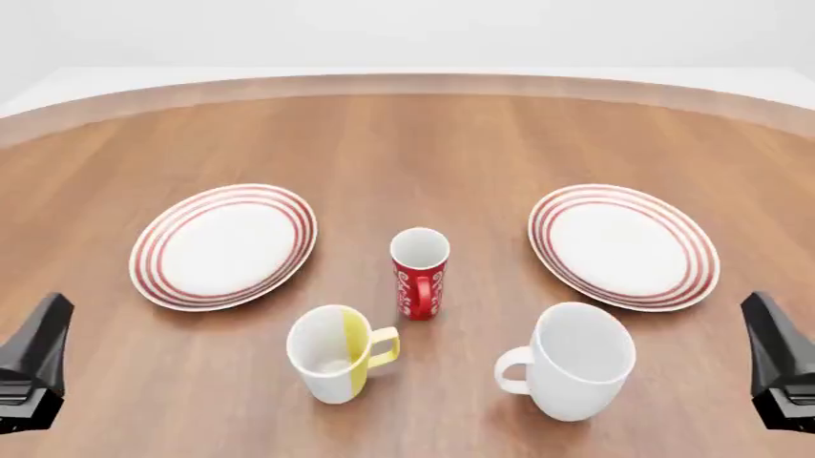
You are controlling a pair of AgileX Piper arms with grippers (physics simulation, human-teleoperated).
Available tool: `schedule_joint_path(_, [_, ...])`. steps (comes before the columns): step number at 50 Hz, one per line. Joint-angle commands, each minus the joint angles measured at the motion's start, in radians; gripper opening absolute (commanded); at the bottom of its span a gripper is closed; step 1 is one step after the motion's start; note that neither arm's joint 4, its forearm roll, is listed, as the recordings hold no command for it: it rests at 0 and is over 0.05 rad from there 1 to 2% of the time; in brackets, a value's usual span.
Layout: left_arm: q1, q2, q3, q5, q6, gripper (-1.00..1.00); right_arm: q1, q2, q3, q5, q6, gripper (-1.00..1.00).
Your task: Put the red mug on the left plate.
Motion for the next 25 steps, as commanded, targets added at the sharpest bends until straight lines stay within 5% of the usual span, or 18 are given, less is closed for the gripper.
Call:
schedule_joint_path(1, [0.000, 0.000, 0.000, 0.000, 0.000, 1.00, 0.020, 0.003, -0.022, 0.012, -0.010, 1.00])
schedule_joint_path(25, [0.000, 0.000, 0.000, 0.000, 0.000, 1.00, 0.075, 0.004, -0.130, 0.140, -0.070, 1.00])
